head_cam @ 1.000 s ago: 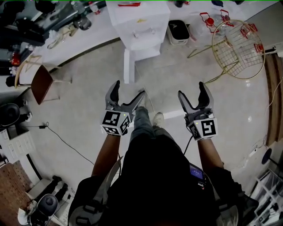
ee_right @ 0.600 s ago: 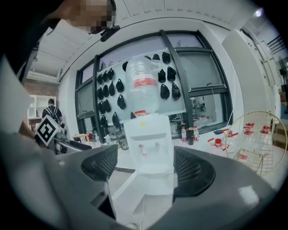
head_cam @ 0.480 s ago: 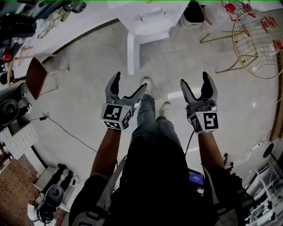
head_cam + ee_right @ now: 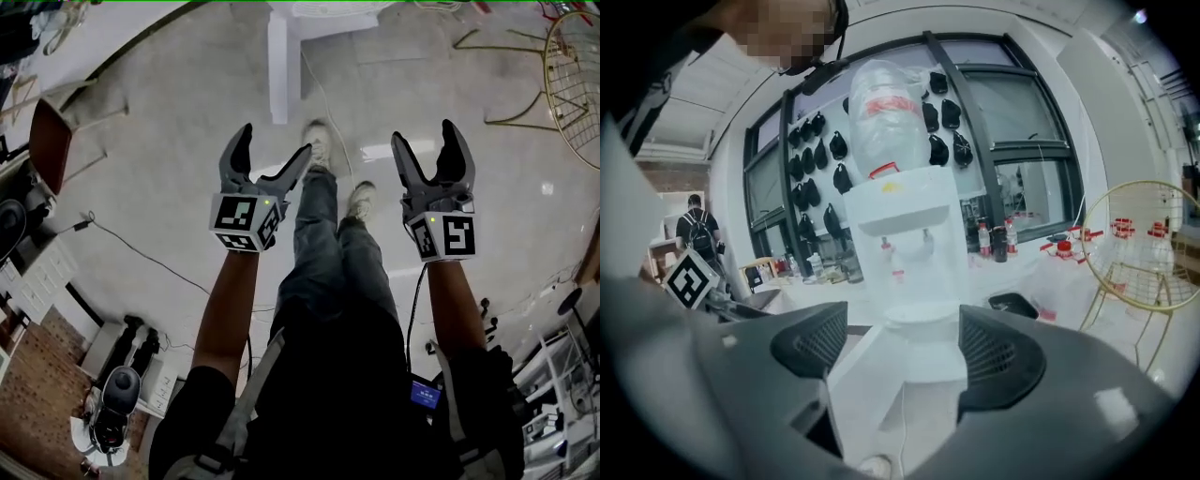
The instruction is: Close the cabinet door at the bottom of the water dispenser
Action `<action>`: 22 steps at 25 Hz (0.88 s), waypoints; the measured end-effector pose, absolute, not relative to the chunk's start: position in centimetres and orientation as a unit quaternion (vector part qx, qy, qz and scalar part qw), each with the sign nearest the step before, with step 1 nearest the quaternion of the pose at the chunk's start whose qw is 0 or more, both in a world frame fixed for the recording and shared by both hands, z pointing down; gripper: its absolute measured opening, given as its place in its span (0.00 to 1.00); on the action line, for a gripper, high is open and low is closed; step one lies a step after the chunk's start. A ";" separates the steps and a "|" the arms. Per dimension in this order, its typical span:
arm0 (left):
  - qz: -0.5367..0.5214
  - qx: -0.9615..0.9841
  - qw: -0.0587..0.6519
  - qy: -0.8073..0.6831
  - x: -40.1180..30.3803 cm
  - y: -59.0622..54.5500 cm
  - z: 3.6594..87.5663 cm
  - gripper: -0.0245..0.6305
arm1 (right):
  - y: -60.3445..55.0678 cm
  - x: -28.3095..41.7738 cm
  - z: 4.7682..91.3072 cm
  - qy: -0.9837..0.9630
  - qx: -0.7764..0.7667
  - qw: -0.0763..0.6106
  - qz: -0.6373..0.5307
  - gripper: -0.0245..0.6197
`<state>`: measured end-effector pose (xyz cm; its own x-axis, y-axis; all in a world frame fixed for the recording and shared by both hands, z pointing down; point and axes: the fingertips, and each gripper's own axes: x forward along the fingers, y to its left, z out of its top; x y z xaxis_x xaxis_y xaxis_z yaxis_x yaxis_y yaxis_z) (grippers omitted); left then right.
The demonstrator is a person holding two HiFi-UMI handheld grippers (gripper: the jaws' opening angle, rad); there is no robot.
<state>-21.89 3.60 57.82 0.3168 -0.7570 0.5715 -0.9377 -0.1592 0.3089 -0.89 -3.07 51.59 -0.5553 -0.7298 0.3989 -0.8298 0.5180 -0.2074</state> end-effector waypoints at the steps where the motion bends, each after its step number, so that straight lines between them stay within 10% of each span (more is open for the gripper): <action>1: 0.146 0.746 0.320 -0.565 -22.2 3.8 58.8 0.76 | -2.9 -1.1 52.4 -0.860 0.453 0.133 0.193 0.61; 22: 0.208 0.701 0.419 -0.539 -24.1 5.0 76.2 0.76 | 0.0 -2.4 62.2 -0.844 0.426 0.205 0.251 0.61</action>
